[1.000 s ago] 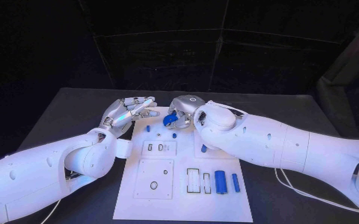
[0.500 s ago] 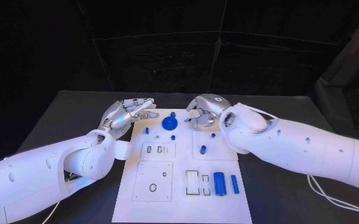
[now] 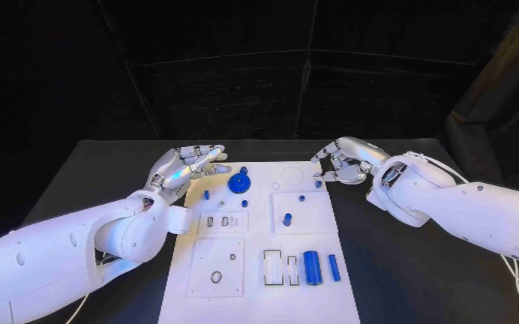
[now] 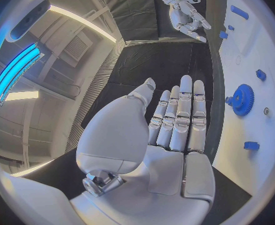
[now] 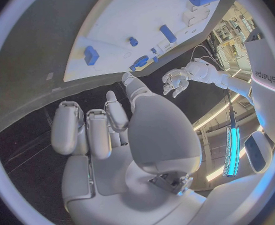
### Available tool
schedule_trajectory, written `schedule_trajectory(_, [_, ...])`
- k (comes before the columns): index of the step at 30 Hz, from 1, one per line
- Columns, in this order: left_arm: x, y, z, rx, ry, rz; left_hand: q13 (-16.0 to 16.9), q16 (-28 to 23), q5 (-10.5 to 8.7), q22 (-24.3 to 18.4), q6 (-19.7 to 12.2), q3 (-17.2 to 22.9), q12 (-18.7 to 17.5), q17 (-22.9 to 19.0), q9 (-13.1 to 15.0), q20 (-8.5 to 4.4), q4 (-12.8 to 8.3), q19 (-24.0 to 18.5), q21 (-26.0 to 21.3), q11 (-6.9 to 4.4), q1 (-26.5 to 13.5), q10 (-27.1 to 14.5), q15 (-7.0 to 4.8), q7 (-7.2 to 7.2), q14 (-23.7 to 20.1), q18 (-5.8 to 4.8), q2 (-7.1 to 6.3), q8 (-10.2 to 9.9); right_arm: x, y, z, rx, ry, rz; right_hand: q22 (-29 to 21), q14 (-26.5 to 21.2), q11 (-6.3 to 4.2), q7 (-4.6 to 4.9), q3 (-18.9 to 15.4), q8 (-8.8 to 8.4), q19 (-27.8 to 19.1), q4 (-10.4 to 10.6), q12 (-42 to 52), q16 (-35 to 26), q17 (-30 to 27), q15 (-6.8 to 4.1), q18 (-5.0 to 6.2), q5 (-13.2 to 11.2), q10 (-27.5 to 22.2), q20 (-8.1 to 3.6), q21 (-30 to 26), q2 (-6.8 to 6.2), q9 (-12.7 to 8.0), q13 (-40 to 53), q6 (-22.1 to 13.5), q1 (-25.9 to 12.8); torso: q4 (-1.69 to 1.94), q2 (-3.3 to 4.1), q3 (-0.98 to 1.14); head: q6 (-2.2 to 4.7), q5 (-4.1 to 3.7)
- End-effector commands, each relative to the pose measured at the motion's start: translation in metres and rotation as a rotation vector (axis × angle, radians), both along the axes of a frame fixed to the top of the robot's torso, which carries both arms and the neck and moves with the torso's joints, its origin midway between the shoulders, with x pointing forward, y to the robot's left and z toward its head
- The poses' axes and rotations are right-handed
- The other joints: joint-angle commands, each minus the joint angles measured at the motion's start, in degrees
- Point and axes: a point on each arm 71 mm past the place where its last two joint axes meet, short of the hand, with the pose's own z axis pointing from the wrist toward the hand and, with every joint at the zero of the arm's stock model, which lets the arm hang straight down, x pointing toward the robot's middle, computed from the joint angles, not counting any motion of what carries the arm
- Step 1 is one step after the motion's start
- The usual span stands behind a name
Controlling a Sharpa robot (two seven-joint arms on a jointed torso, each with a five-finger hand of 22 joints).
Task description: Assemble the parts on the task board
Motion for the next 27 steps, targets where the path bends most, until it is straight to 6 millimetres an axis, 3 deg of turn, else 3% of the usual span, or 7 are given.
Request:
schedule_trajectory(1, [0.0,-0.002,0.0,-0.011,-0.004,-0.015,-0.1,-0.4,-0.03,-0.1,0.3,0.0,-0.3,0.1,-0.1,0.03,-0.3,0.4,-0.3,0.04,-0.1,0.4,0.16,0.07,0.1,0.85,0.59,-0.2,0.001,-0.004,-0.001,0.036,0.025,0.051,-0.1,3.2,-0.15,0.05,-0.1,-0.15,0.0,-0.3,-0.5,-0.3,1.2,-0.18,-0.9,0.3,-0.3,0.01,-0.1,-0.33,0.0,-0.1,0.2,0.4,0.08,0.05,-0.03,-0.15,-0.13])
schedule_trajectory(6, [0.001,-0.002,-0.001,-0.01,-0.003,-0.013,-0.1,-0.4,-0.03,-0.1,0.3,0.0,-0.3,0.1,-0.1,0.03,-0.3,0.4,-0.3,0.04,-0.1,0.4,0.16,0.07,0.1,0.85,0.59,-0.2,0.008,-0.015,-0.005,0.016,0.032,0.03,-0.3,3.2,-0.14,0.06,-0.2,-0.17,-0.1,-0.4,-0.6,-0.4,1.1,-0.18,-0.87,0.3,-0.4,0.01,-0.1,-0.39,0.0,-0.2,0.2,0.4,0.06,0.04,-0.07,-0.35,-0.08])
schedule_trajectory(10, [0.002,-0.002,-0.002,-0.01,-0.002,-0.013,-0.1,-0.4,-0.03,-0.1,0.3,0.0,-0.3,0.1,-0.1,0.03,-0.3,0.4,-0.3,0.04,-0.1,0.4,0.16,0.07,0.1,0.85,0.59,-0.2,0.012,-0.02,-0.01,0.002,0.042,0.017,-0.4,3.2,-0.13,0.07,-0.2,-0.2,-0.1,-0.4,-0.7,-0.5,1.0,-0.17,-0.84,0.4,-0.4,0.01,-0.2,-0.44,-0.1,-0.3,0.2,0.3,0.07,0.03,-0.25,-0.58,-0.07])
schedule_trajectory(17, [0.002,-0.002,-0.003,-0.01,0.0,-0.013,-0.1,-0.4,-0.03,-0.1,0.3,0.0,-0.3,0.1,-0.1,0.03,-0.3,0.4,-0.3,0.04,-0.1,0.4,0.16,0.07,0.1,0.85,0.59,-0.2,0.015,-0.021,-0.02,-0.037,0.065,0.019,-0.5,3.1,-0.09,0.09,-0.5,-0.26,-0.2,-0.3,-0.8,-0.5,1.0,-0.14,-0.83,0.4,-0.5,0.03,-0.2,-0.58,-0.1,-0.4,0.1,0.0,0.06,0.0,-0.34,-0.91,-0.24])
schedule_trajectory(24, [0.003,-0.001,-0.003,-0.008,0.001,-0.01,-0.1,-0.4,-0.03,-0.1,0.4,0.0,-0.4,0.1,-0.1,0.04,-0.4,0.4,-0.4,0.03,-0.2,0.5,0.16,0.04,0.1,0.85,0.63,-0.3,0.013,-0.018,-0.03,-0.048,0.092,0.026,-0.4,3.1,-0.09,0.08,-0.7,-0.21,-0.2,-0.3,-0.8,-0.5,1.0,-0.13,-0.85,0.4,-0.4,0.04,-0.2,-0.58,0.0,-0.3,0.2,-0.2,-0.01,0.0,-0.19,-1.18,0.23])
schedule_trajectory(27, [0.003,0.0,-0.003,-0.007,0.001,-0.008,-0.1,-0.5,-0.03,-0.1,0.4,0.0,-0.4,0.1,-0.1,0.04,-0.4,0.4,-0.4,0.03,-0.2,0.5,0.16,0.04,0.1,0.85,0.63,-0.3,0.013,-0.018,-0.033,-0.053,0.097,0.024,-0.5,3.1,-0.11,0.06,-0.7,-0.14,-0.2,-0.3,-0.7,-0.5,1.0,-0.14,-0.84,0.4,-0.4,0.04,-0.2,-0.42,0.0,-0.3,0.3,-0.3,0.04,-0.05,-0.27,-1.26,0.31])
